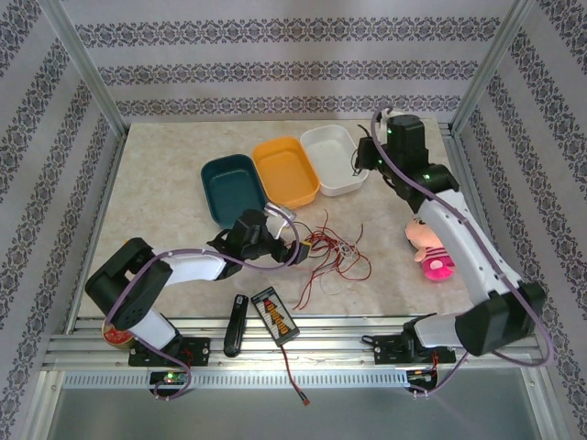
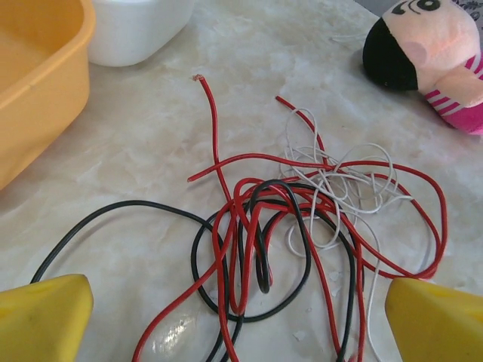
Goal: Untangle the cables
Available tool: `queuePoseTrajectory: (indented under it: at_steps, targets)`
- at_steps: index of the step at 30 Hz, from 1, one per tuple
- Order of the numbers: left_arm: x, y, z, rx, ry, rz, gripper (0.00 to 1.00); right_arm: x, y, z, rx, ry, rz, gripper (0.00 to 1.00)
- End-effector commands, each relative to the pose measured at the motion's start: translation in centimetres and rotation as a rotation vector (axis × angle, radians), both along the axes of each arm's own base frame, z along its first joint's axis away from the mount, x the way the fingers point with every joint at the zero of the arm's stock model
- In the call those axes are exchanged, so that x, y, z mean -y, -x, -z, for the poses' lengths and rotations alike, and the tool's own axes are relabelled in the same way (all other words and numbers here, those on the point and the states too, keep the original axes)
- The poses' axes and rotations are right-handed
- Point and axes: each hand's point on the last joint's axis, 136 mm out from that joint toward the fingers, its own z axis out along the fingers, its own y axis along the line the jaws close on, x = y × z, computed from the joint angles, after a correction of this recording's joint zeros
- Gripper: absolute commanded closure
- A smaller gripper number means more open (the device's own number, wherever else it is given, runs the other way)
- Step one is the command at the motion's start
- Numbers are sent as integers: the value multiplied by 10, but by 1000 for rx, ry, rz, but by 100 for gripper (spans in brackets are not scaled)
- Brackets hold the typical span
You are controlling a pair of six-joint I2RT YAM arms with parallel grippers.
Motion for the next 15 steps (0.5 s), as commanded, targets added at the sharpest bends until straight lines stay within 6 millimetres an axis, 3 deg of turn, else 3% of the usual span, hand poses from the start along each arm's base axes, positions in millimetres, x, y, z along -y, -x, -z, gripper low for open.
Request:
queuePoseTrajectory:
  at_steps: [1, 15]
  targets:
    - [-10, 1, -11, 6, 22, -38, 1, -11, -20, -8, 34, -6, -37, 100]
    - [-58, 7, -34, 33, 7, -243, 1, -36, -95, 62, -114, 47, -79, 100]
